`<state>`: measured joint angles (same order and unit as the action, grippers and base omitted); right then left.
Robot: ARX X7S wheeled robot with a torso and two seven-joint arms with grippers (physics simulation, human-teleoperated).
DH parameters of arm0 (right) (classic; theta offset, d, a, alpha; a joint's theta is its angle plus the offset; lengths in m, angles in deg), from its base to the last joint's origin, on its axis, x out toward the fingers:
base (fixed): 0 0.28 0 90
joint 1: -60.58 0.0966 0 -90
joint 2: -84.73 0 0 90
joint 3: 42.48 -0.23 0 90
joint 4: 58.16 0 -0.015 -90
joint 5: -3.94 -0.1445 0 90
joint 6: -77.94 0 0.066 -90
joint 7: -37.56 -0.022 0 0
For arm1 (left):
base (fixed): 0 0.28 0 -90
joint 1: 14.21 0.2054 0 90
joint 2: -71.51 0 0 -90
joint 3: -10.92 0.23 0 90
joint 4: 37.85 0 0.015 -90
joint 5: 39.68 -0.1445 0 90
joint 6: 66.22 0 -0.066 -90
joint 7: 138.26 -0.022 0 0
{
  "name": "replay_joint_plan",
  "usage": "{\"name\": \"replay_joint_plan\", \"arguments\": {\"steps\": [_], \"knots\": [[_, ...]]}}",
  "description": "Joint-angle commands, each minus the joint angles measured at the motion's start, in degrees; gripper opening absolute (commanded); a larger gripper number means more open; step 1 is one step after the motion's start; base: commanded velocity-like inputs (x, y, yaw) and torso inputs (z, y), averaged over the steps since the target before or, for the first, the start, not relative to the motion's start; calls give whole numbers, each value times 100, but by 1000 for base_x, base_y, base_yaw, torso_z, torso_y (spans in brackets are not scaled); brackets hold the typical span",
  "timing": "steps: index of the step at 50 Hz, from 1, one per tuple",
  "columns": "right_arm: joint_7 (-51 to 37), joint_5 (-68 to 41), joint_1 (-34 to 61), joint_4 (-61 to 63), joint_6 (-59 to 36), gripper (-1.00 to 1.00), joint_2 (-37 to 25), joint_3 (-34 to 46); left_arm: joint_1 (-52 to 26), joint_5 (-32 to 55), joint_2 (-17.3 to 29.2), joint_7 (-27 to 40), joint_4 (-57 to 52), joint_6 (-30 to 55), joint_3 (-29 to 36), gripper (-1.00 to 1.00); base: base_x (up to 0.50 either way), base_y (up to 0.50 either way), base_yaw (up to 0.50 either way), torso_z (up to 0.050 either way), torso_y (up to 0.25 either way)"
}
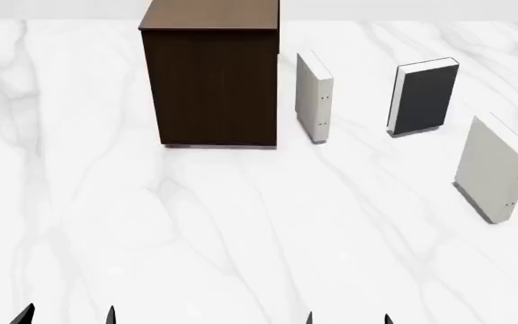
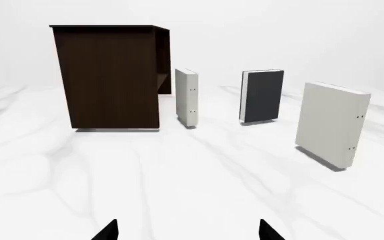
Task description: Pick up the book in the middle and place it on the cabinet shelf.
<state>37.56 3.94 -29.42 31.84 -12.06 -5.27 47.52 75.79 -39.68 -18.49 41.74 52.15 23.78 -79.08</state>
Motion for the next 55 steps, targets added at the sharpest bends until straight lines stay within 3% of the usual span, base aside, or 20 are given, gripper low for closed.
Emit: {"name": "replay_joint_plan", "arguments": {"steps": [1, 21, 25, 26, 42, 48, 55], "knots": [[-138, -5, 5, -49, 27, 100, -92, 153, 6, 72, 94, 110, -10, -5, 109, 100, 0, 0, 0, 0, 0], [-507, -224, 62, -191, 132, 100, -345, 472, -41, 363, 355, 439, 58, -45, 362, 100, 0, 0, 0, 0, 0], [-528, -305, 71, -203, 125, 100, -357, 473, -35, 233, 406, 518, -27, 104, 461, 100, 0, 0, 0, 0, 0], [-171, 5, 49, -180, 99, 100, -44, 85, -21, -111, 71, 142, -2, 73, 72, 100, 0, 0, 0, 0, 0], [-649, -222, 82, -249, 202, 100, -301, 311, -58, -277, 330, 639, 28, 163, 505, 100, 0, 0, 0, 0, 0], [-794, -276, -13, 242, 202, 100, -332, 335, 102, -597, 406, 842, -820, 493, 645, 100, 0, 0, 0, 0, 0], [-954, -294, -69, 1708, -452, 100, -381, 479, 192, -622, 437, 844, -1875, 855, 755, 100, 0, 0, 0, 0, 0]]}}
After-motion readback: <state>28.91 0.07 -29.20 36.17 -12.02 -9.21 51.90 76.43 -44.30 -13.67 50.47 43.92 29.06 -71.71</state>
